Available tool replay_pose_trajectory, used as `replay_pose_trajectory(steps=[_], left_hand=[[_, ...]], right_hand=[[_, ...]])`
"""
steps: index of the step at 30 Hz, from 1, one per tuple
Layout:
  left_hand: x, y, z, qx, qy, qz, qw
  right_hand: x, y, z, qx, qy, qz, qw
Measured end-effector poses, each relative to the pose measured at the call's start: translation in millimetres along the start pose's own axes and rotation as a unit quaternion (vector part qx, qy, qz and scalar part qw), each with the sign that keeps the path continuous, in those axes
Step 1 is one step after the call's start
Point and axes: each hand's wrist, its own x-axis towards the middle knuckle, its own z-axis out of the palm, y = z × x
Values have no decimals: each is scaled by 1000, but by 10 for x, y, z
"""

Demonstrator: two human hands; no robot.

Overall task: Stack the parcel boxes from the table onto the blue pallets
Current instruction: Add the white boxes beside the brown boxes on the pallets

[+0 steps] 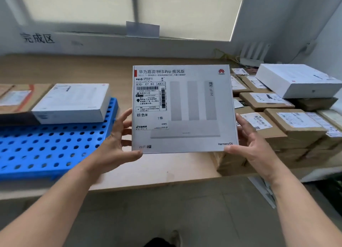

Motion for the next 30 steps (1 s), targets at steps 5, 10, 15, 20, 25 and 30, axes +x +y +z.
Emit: replay_pose_trajectory(steps=[5,10,15,20,25,30], left_hand=[[-547,-81,-347,23,38,-43,998],[-943,-225,-675,49,58,-89,993],[-1308,-329,-1169,63,86,-130,986],[-1643,-487,-1764,94,99,-183,974],[-1968,-700,-2420,103,101,-242,959],[-2089,-951,-2954,107,90,-281,949]], right_hand=[[-48,-60,539,6,-49,18,999],[24,-93,1022,2,-90,17,996],[188,-119,1646,-12,-126,24,992],[326,-199,2413,-8,-150,42,988],[444,-268,3231,4,-186,70,980],[532,-350,3878,11,-191,93,977]])
